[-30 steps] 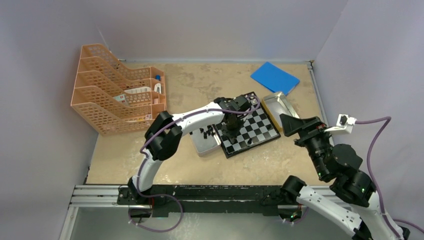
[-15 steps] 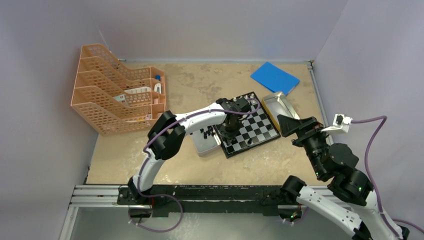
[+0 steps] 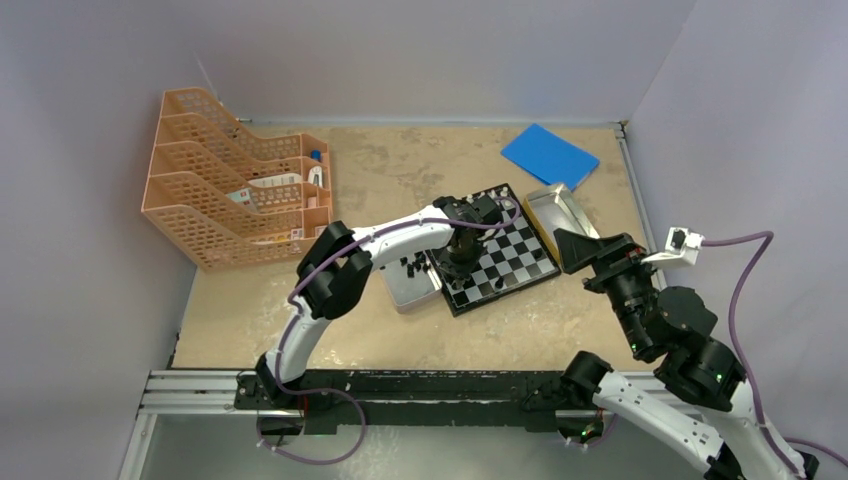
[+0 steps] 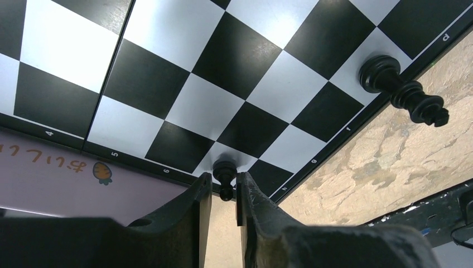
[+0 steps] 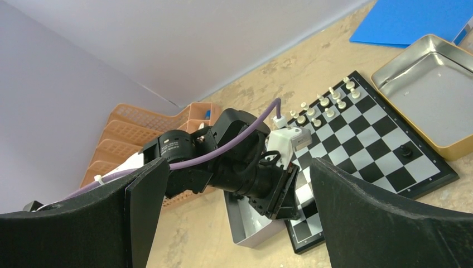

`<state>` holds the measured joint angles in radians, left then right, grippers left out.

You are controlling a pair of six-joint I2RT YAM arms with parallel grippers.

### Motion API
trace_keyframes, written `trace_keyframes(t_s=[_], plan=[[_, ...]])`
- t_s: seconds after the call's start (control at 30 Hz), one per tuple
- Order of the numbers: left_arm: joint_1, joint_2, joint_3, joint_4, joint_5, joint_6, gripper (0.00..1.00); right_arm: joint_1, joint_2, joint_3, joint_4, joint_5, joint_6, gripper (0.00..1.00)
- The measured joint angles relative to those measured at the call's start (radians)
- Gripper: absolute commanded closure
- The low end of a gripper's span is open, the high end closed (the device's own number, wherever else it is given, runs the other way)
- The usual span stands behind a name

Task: Set up the chess pieces on the board
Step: Place the chess piece on the chessboard.

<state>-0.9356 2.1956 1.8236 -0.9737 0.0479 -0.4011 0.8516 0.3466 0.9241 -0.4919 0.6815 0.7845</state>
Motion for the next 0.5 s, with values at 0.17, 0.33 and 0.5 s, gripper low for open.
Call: trace_keyframes(t_s=[0.17, 0.33, 0.5], plan=[[0.000, 0.000, -0.003, 0.015, 0.000, 0.000, 0.70, 0.000, 0.000, -0.001, 0.002, -0.004, 0.000, 0.02], [0.000, -0.023, -0.034, 0.059, 0.015, 0.000, 0.69, 0.000, 0.001, -0.006, 0.007, -0.019, -0.002, 0.02], [0.001, -0.105, -0.074, 0.107, 0.024, -0.008, 0.69, 0.000, 0.008, -0.011, 0.014, -0.029, -0.008, 0.02]])
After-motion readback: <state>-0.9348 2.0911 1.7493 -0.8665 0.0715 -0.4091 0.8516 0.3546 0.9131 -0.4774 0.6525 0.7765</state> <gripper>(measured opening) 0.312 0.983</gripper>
